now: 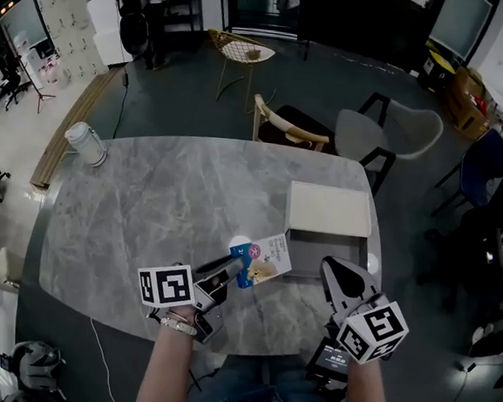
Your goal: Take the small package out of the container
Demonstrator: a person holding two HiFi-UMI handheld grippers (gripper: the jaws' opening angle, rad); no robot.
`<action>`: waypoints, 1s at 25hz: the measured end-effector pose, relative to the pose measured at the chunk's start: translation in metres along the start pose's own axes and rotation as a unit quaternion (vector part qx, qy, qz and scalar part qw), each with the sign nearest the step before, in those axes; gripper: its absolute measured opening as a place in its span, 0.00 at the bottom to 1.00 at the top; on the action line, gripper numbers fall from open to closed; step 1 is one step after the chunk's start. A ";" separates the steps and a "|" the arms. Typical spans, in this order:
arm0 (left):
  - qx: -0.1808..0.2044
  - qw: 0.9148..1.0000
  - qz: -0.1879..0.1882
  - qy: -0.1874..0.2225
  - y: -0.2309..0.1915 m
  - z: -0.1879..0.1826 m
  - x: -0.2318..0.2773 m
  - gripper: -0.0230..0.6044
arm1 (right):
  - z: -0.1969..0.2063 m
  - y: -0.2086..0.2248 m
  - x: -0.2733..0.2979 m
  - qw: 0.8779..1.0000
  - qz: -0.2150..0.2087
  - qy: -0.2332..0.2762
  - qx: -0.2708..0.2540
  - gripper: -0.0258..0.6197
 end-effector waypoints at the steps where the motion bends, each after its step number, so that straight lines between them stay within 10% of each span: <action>1: 0.003 1.000 0.003 0.005 0.003 0.001 0.001 0.18 | -0.002 0.001 -0.001 1.000 -0.003 0.000 -0.004 0.08; 14: 0.097 0.987 0.036 0.126 0.078 -0.015 0.004 0.19 | -0.045 0.035 -0.030 0.997 -0.021 0.045 -0.066 0.08; 25: 0.269 0.932 0.051 0.236 0.129 -0.032 0.006 0.19 | -0.060 0.055 -0.051 0.991 -0.001 0.095 -0.090 0.08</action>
Point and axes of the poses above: the fingertips, and each gripper's own axes: x forward along the fingers, y to its right, z out of its underside, the point moved 10 cm from there along -x, backward along the fingers, and after that the axes turned 10 degrees about -z, right-handed, at the moved point
